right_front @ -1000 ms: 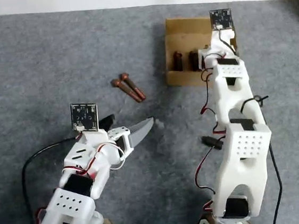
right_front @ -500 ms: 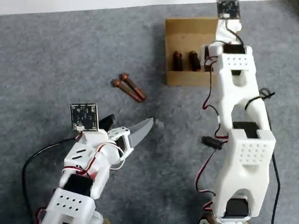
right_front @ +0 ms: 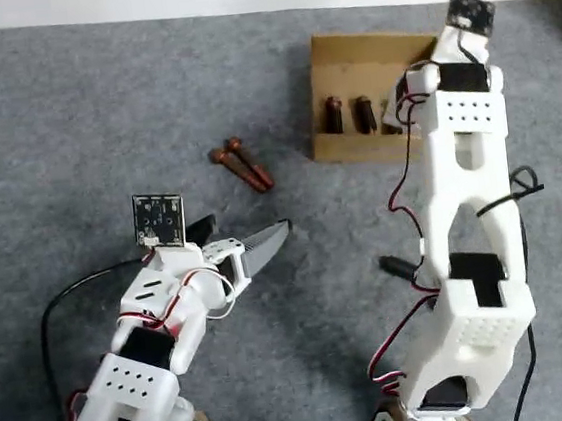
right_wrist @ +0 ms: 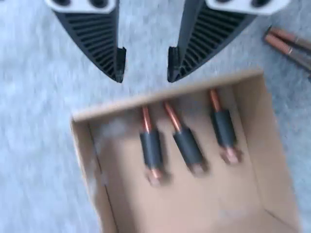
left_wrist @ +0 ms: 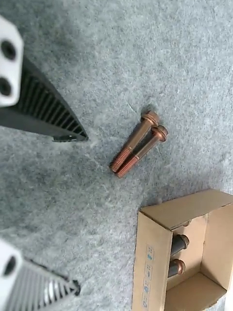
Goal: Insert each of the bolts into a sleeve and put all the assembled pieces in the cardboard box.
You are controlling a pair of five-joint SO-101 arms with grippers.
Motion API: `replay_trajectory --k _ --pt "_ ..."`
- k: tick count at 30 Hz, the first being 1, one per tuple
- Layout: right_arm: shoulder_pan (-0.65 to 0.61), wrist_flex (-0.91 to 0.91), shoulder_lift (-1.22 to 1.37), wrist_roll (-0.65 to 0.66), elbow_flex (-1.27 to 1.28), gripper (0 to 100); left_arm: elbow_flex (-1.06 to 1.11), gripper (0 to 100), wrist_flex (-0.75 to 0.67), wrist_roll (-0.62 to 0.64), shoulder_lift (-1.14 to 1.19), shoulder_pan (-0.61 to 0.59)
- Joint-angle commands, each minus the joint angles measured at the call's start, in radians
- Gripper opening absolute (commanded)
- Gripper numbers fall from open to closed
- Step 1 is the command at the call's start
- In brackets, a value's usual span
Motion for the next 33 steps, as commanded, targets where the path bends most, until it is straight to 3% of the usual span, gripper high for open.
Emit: replay_trajectory --k 1,11,18,25,29,33 --pt "-0.005 0.120 -0.076 -0.101 -0.041 13.1 -0.004 40 -0.020 -0.002 -0.005 -0.008" --pt "-0.007 0.395 -0.084 -0.244 -0.041 13.4 -0.004 40 -0.020 -0.002 -0.005 -0.008" --pt "-0.007 0.409 -0.255 -0.236 0.056 13.4 -0.004 40 -0.020 -0.002 -0.005 -0.008" --pt "0.001 0.053 -0.415 -0.247 0.509 13.4 -0.004 40 -0.020 -0.002 -0.005 -0.008" --pt "-0.001 -0.094 -0.463 -0.423 0.720 13.4 -0.004 40 -0.020 -0.002 -0.005 -0.008" --pt "-0.002 -0.208 -0.496 -0.514 0.839 13.4 -0.004 40 -0.020 -0.002 -0.005 -0.008"
